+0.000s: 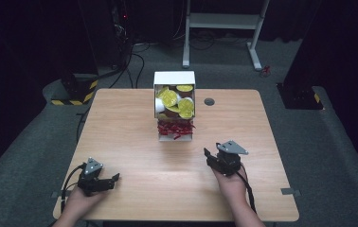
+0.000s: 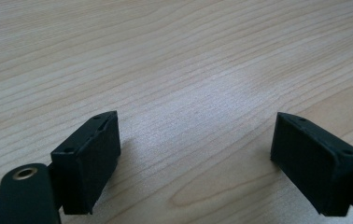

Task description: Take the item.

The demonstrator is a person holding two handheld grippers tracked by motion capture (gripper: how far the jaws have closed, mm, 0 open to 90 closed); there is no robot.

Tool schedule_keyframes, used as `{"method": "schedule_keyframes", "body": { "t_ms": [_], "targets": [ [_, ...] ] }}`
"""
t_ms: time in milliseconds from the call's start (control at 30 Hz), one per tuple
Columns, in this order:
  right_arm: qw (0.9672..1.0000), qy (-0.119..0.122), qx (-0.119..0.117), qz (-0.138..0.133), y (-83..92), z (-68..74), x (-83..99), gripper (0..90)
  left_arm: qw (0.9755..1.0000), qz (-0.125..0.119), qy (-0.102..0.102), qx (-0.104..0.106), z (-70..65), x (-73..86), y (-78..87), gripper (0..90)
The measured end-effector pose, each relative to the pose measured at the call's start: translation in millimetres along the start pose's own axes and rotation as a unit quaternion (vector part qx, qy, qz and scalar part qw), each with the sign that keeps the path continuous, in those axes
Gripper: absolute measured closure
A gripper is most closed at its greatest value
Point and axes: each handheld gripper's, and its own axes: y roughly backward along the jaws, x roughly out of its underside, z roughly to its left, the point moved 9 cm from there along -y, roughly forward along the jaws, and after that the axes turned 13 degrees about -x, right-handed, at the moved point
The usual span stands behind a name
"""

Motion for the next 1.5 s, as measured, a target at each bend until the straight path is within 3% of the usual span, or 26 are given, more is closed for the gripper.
{"method": "schedule_keyframes", "body": {
  "t_ms": [233,333,567,600,733,767,933,1333,1500],
  "targets": [
    [1.0,-0.004,0.006,-0.007,-1.0,-0.2,-9.3,42.5,1.0,0.001,-0.001,0.001,0.0,0.0,0.0,16.1],
    [0.9996,0.004,0.027,-0.005,-2.2,-2.7,-12.6,41.5,1.0,0.001,-0.001,0.001,0.0,0.0,0.0,16.1],
    [0.9997,-0.01,0.021,-0.007,-5.9,-8.3,-15.2,39.5,1.0,0.001,-0.001,0.001,0.0,0.0,-0.1,16.0],
    [0.9996,-0.021,0.018,-0.007,-6.9,-10.2,-15.7,41.4,1.0,0.001,-0.001,0.001,0.0,-0.1,-0.1,16.0],
    [0.9996,-0.022,0.016,-0.009,-7.9,-11.8,-17.4,42.6,1.0,0.001,-0.001,0.001,0.1,-0.1,-0.2,15.9],
    [0.9997,-0.011,0.016,-0.015,-8.5,-12.3,-20.8,42.8,1.0,0.001,-0.001,0.001,0.1,-0.1,-0.2,15.9],
    [0.9993,-0.008,-0.003,-0.037,-8.8,-7.4,-32.1,46.0,1.0,-0.001,-0.004,0.0,0.8,-0.5,-0.7,15.8],
    [0.9995,0.008,-0.019,-0.024,-20.5,7.1,-52.5,48.8,1.0,0.0,-0.001,0.002,0.2,-0.4,-0.5,15.8],
    [0.9996,0.015,-0.014,-0.021,-23.7,8.9,-57.8,48.8,1.0,0.0,0.0,0.004,-0.2,-0.3,-0.5,15.8]
  ]
}}
